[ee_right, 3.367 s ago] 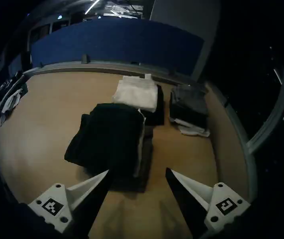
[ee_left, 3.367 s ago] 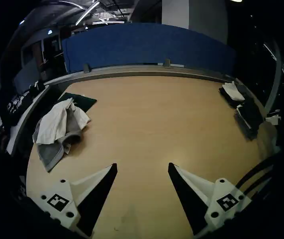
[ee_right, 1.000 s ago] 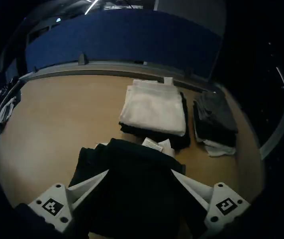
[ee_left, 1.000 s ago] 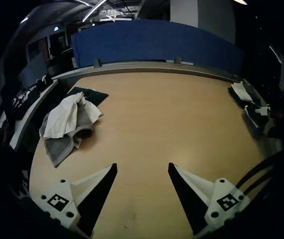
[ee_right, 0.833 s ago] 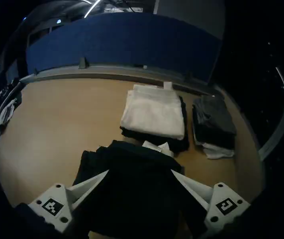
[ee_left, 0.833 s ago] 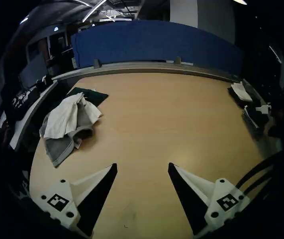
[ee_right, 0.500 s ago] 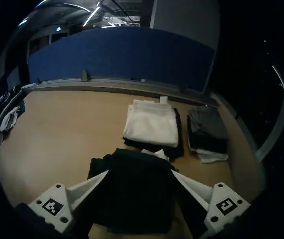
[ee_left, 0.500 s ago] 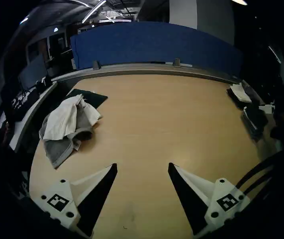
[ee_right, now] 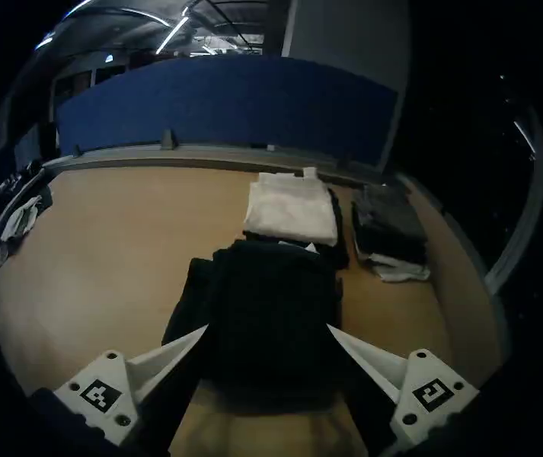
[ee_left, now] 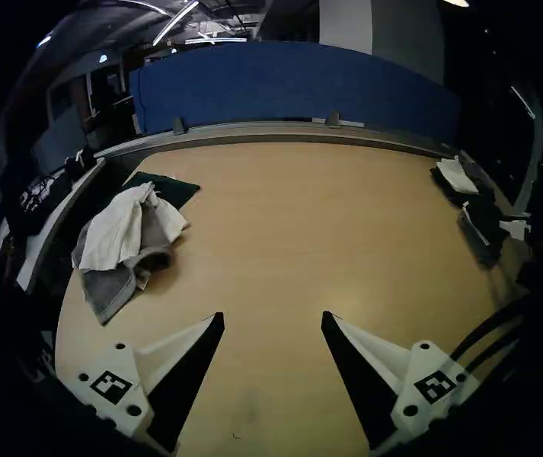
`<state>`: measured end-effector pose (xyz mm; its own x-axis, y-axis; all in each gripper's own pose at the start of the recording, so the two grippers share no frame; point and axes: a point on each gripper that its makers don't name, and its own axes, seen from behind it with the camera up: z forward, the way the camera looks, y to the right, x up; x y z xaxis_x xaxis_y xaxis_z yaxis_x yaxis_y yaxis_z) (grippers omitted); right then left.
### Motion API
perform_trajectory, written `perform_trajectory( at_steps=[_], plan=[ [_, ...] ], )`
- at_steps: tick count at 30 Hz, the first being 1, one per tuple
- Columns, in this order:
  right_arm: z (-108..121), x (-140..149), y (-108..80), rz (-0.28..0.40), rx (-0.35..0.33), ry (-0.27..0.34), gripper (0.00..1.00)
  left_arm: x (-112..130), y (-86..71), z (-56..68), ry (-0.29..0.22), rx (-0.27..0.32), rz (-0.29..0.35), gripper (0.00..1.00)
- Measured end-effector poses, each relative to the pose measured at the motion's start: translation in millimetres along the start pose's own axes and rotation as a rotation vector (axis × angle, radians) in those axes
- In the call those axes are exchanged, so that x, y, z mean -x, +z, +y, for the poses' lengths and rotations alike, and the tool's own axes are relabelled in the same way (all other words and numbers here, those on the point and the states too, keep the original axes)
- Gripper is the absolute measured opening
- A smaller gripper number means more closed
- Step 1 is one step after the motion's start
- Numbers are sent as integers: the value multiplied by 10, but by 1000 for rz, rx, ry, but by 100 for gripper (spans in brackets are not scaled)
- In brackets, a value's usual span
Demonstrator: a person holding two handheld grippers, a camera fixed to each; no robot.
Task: Fold towel
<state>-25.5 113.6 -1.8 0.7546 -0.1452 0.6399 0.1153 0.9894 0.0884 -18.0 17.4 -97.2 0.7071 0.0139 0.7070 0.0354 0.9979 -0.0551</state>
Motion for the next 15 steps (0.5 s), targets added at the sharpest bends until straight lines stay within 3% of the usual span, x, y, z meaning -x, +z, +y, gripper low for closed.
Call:
perform_trajectory(
  at_steps=[9, 15],
  plan=[
    [25, 242, 122, -33, 6, -10, 100, 5, -13, -6, -1, -1, 1, 95],
    [32, 159, 91, -13, 1, 5, 100, -14, -27, -26, 1, -6, 5, 95]
  ],
)
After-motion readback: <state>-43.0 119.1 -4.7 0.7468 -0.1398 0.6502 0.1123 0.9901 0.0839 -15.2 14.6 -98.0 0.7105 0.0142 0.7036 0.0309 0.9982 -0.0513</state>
